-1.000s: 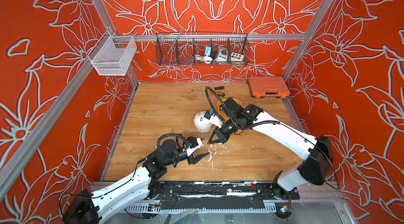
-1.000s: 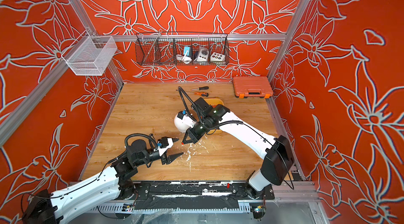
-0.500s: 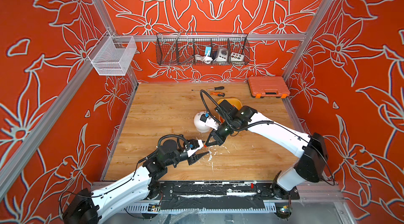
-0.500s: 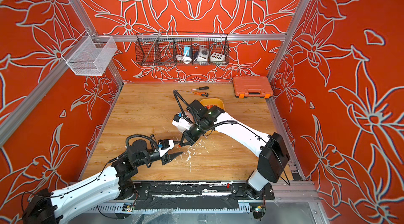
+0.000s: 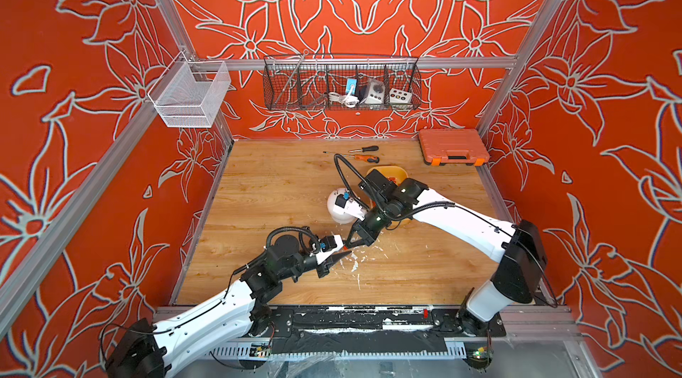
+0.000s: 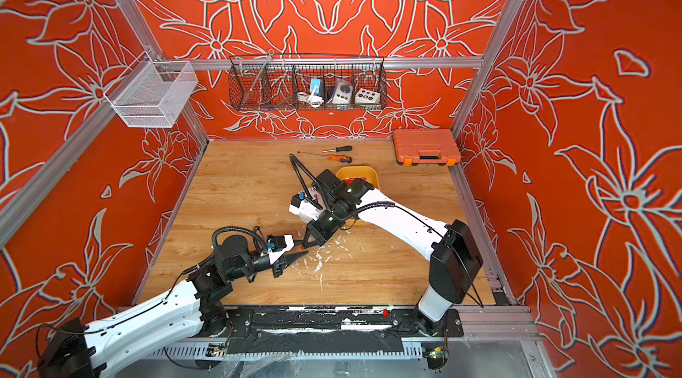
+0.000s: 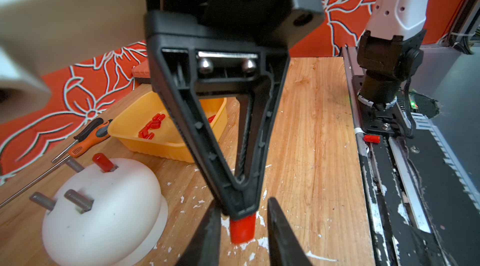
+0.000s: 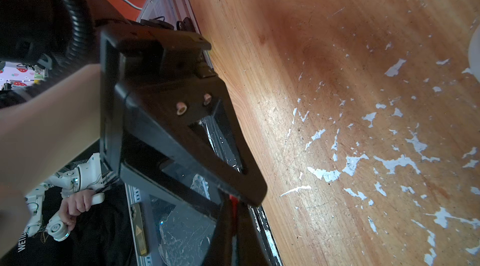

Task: Cover the protruding screws with screw protection sleeves
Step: Pick up the screw protection sleeve from the center of the board.

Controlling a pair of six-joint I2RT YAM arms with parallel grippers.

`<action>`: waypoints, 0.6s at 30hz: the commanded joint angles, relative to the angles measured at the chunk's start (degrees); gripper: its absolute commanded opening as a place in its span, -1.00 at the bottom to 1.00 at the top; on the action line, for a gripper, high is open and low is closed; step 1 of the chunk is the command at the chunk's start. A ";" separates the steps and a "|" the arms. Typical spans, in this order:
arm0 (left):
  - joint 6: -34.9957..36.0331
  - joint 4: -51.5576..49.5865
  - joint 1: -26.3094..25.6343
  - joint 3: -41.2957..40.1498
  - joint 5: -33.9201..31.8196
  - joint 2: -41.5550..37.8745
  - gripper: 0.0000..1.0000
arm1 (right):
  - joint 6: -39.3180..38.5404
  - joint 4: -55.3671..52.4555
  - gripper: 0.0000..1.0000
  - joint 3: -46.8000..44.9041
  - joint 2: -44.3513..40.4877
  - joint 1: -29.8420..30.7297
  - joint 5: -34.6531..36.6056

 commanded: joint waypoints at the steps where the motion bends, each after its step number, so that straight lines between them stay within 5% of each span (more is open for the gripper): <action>1: 1.31 -1.32 -0.32 1.78 0.43 -0.07 -0.55 | -1.02 -0.23 -1.00 1.69 -1.03 0.27 1.68; 9: 1.62 -2.16 -0.32 2.22 0.00 -0.04 -0.92 | -1.10 -0.10 -1.00 1.78 -1.70 0.23 1.86; 18: 1.38 -2.10 -0.32 2.31 -0.09 -0.38 -1.00 | -1.54 -0.03 -1.00 1.30 -1.19 0.27 1.34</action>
